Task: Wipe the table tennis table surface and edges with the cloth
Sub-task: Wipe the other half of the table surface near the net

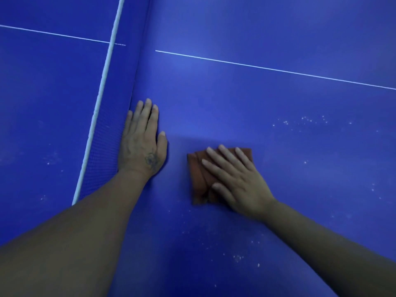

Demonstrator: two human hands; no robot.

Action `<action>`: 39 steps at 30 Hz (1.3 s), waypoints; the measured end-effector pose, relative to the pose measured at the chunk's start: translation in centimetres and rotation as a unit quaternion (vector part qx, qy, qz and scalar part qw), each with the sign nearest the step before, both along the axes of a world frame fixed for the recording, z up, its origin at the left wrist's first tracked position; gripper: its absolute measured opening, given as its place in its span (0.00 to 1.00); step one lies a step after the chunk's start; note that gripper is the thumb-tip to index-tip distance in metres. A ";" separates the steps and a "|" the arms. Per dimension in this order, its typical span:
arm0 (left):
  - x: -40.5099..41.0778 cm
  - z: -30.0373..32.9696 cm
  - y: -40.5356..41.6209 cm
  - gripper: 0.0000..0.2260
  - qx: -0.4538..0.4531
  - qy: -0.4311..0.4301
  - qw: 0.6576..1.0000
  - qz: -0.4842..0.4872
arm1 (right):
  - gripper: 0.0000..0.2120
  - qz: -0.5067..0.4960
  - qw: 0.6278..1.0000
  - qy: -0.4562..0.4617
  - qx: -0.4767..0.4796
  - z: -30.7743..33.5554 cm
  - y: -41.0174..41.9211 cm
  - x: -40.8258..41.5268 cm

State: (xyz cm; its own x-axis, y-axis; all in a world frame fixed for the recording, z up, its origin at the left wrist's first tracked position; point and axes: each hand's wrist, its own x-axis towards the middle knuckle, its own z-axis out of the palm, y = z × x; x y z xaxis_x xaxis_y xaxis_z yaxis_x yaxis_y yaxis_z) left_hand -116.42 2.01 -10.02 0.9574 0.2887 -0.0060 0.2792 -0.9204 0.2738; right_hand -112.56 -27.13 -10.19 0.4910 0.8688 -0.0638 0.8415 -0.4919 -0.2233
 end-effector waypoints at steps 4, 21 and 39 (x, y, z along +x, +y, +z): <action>0.0 -0.2 0.2 0.30 -0.004 -0.004 1.000 -0.004 | 0.26 -0.166 0.985 0.026 0.031 0.5 4.1 6.3; -1.7 0.2 -0.1 0.23 -0.109 -0.091 0.989 -0.040 | 0.27 0.037 0.999 0.010 -0.024 -0.3 3.5 -12.3; -3.3 -1.0 -3.8 0.28 0.031 -0.043 0.997 0.052 | 0.27 -0.151 0.985 -0.067 -0.038 -0.3 4.4 2.5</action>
